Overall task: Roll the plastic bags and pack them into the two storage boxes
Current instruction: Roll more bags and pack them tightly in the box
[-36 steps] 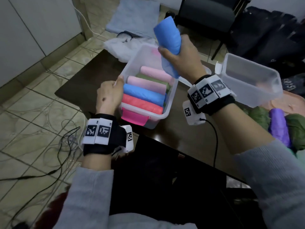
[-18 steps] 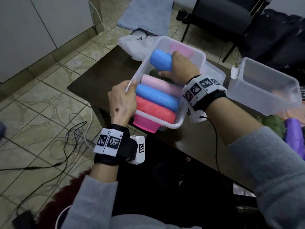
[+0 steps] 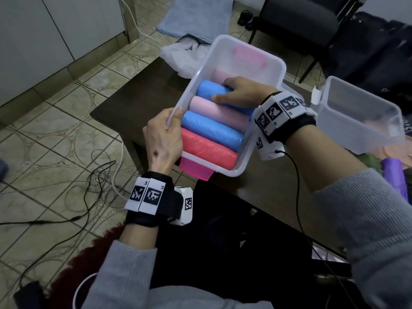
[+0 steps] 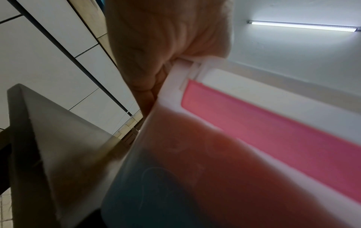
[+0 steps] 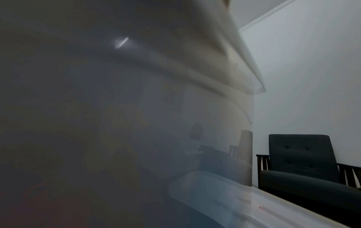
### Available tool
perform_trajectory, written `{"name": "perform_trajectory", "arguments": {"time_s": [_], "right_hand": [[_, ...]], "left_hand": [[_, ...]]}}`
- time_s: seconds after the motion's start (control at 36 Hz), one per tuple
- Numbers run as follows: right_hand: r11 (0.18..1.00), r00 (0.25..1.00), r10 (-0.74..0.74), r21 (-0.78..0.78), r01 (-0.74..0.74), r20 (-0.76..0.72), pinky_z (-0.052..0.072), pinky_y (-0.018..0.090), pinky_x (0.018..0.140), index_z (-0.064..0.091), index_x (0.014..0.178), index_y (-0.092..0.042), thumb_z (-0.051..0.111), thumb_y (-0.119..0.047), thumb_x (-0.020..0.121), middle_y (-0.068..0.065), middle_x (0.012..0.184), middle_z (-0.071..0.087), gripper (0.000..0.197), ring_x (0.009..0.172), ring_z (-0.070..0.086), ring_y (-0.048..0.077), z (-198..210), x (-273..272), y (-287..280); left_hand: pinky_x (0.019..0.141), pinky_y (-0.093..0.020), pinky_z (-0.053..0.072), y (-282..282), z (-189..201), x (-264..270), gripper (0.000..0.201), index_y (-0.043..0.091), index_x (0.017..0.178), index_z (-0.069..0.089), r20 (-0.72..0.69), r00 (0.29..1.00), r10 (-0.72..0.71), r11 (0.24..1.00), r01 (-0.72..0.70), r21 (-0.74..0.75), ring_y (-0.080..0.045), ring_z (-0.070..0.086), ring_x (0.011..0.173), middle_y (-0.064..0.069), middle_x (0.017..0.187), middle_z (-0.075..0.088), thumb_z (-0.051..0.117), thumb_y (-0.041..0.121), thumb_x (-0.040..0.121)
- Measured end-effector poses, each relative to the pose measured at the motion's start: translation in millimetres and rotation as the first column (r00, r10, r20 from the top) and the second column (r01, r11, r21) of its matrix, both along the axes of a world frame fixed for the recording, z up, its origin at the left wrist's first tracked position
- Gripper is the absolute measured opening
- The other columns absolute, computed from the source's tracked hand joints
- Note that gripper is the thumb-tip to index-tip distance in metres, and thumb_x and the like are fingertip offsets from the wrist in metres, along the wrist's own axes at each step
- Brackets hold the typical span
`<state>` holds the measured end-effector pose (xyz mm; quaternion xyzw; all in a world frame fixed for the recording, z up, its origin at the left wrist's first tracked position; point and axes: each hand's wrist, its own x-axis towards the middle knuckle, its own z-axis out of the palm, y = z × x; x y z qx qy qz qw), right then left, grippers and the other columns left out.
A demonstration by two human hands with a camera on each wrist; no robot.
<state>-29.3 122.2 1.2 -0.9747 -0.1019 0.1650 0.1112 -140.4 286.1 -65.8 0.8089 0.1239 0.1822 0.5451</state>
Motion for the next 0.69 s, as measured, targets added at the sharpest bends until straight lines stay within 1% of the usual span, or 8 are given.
{"name": "perform_trajectory", "arguments": {"time_s": [0.06,0.11,0.19,0.31,0.5,0.56,0.61,0.69], "right_hand": [[0.999,1.000,-0.023,0.042,0.024,-0.012,0.033,0.027,0.097,0.042,0.135,-0.012,0.052,-0.042,0.092,0.007,0.136,0.048,0.053,0.121,0.047,0.022,2.1,-2.2,1.7],[1.000,1.000,-0.013,0.024,0.013,-0.015,0.032,0.029,0.099,0.041,0.135,-0.011,0.045,-0.041,0.096,0.009,0.138,0.047,0.050,0.123,0.045,0.024,3.1,-4.8,5.0],[0.999,0.999,-0.014,-0.039,0.016,0.052,0.029,0.038,0.104,0.039,0.139,-0.014,0.036,-0.056,0.094,0.013,0.141,0.040,0.061,0.128,0.037,0.029,-2.7,-11.3,7.5],[0.999,0.988,-0.012,-0.034,0.018,0.157,0.024,0.049,0.108,0.020,0.147,-0.029,0.036,-0.069,0.086,0.007,0.149,0.027,0.075,0.136,0.026,0.027,-18.8,-25.9,14.2],[0.997,0.990,0.009,-0.081,0.003,0.144,0.019,0.051,0.110,0.012,0.149,-0.031,0.032,-0.068,0.089,0.005,0.153,0.024,0.073,0.139,0.024,0.027,-27.9,-25.4,14.2],[1.000,0.988,0.026,-0.009,-0.025,0.149,0.016,0.051,0.113,0.013,0.150,-0.029,0.033,-0.068,0.088,0.004,0.154,0.023,0.075,0.142,0.019,0.024,-27.8,-23.6,13.9],[0.986,0.965,0.007,0.161,-0.051,0.263,0.017,0.049,0.114,0.023,0.148,-0.023,0.027,-0.068,0.084,0.006,0.151,0.030,0.079,0.142,0.021,0.026,-25.4,-23.9,13.6],[0.935,0.826,-0.184,0.353,-0.020,0.533,0.015,0.044,0.115,0.040,0.140,-0.011,0.033,-0.037,0.094,0.010,0.149,0.036,0.054,0.144,0.018,0.030,-21.9,-25.8,8.2]], "left_hand": [[0.053,-0.013,0.034,-0.2,0.1,-0.5,0.031,0.015,0.100,0.071,0.005,1.000,0.002,1.000,-0.002,-0.009,-0.008,0.051,0.066,0.009,0.067,0.056,0.049,0.037,0.096],[0.054,-0.014,0.032,-0.2,0.2,-0.4,0.031,0.014,0.099,0.071,0.005,1.000,0.003,1.000,-0.003,-0.014,-0.008,0.050,0.066,0.013,0.065,0.054,0.050,0.036,0.096],[0.053,-0.006,0.034,-0.6,-0.3,0.8,0.030,0.014,0.098,0.071,0.002,1.000,0.001,1.000,-0.001,-0.017,0.000,0.049,0.060,0.014,0.062,0.053,0.050,0.035,0.096],[0.055,-0.003,0.036,-0.8,1.0,2.3,0.030,0.015,0.099,0.071,-0.009,1.000,-0.008,1.000,0.008,-0.010,0.004,0.049,0.062,0.016,0.064,0.053,0.050,0.036,0.096],[0.062,-0.016,0.033,-1.2,2.2,3.6,0.032,0.014,0.101,0.070,-0.007,1.000,-0.015,1.000,0.015,0.013,-0.011,0.053,0.073,0.012,0.070,0.056,0.049,0.036,0.096],[0.061,-0.017,0.032,-0.9,2.8,3.9,0.032,0.012,0.099,0.070,0.005,1.000,-0.019,0.999,0.019,0.031,-0.013,0.053,0.072,0.005,0.073,0.058,0.049,0.036,0.096],[0.058,-0.020,0.030,-1.0,3.9,4.4,0.034,0.009,0.094,0.070,0.009,1.000,-0.022,0.999,0.022,0.050,-0.016,0.051,0.069,0.000,0.072,0.059,0.049,0.035,0.097],[0.055,-0.023,0.029,-2.4,6.4,5.9,0.035,0.008,0.091,0.069,-0.009,1.000,-0.024,0.997,0.025,0.075,-0.017,0.049,0.069,-0.004,0.073,0.058,0.047,0.035,0.097]]}}
